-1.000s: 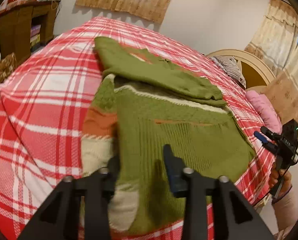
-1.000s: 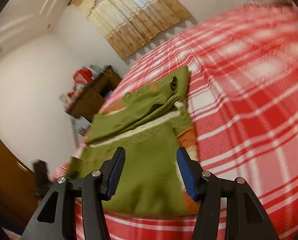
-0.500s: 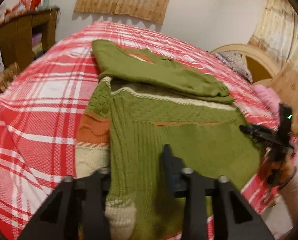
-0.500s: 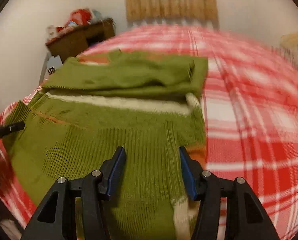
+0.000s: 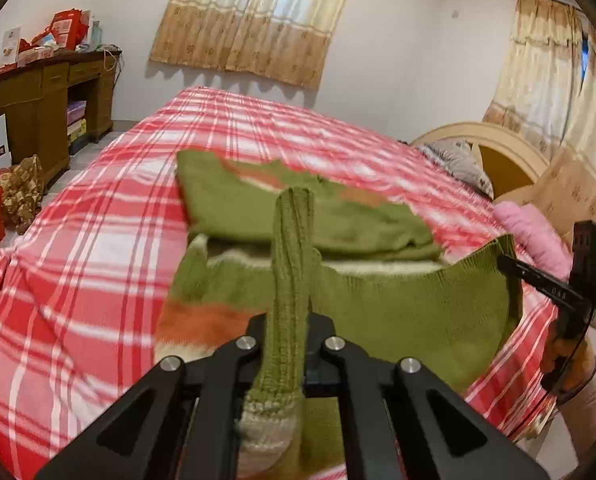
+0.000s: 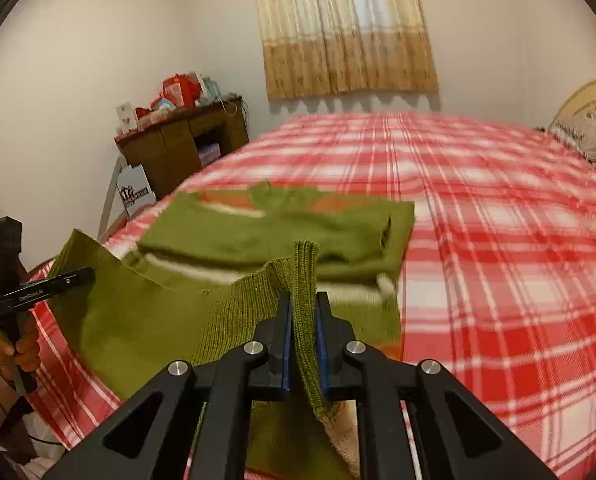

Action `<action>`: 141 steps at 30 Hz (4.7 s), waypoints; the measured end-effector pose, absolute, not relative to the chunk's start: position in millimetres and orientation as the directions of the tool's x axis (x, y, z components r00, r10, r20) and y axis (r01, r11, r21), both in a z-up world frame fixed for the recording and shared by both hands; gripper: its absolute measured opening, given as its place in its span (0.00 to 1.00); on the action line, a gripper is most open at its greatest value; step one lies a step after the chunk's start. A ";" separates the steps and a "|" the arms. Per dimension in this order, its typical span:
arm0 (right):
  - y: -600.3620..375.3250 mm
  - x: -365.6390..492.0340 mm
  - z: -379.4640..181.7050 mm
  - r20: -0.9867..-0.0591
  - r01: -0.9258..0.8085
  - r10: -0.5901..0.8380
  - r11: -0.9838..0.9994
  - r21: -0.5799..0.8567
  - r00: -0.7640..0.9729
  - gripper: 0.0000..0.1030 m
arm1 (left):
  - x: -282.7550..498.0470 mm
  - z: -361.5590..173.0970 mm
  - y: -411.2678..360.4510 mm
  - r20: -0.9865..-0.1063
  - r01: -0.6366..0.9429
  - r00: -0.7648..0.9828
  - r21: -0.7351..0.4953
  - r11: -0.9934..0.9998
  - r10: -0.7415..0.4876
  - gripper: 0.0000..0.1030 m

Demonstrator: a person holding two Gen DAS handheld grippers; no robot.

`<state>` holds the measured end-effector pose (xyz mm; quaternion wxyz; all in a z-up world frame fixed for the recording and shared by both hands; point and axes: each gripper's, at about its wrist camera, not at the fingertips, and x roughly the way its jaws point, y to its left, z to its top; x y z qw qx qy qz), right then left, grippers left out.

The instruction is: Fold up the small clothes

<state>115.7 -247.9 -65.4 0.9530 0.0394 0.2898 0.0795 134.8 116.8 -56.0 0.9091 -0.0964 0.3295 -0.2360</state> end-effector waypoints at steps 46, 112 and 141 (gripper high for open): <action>-293.9 418.9 -142.2 -0.762 0.082 -0.117 0.993 -0.084 0.637 0.30 | 392.6 -102.5 100.1 -0.732 -0.036 0.657 -0.272 0.961 -0.183 0.36; -153.6 213.3 -156.7 -0.648 -0.116 0.179 0.984 0.139 0.740 0.25 | 173.2 -121.4 116.1 -0.664 -0.149 0.747 -0.207 0.967 -0.027 1.00; -157.4 213.4 -158.3 -0.617 -0.158 0.263 0.963 0.220 0.742 0.38 | 232.0 -108.7 91.8 -0.623 -0.143 0.759 -0.447 0.883 -0.192 0.24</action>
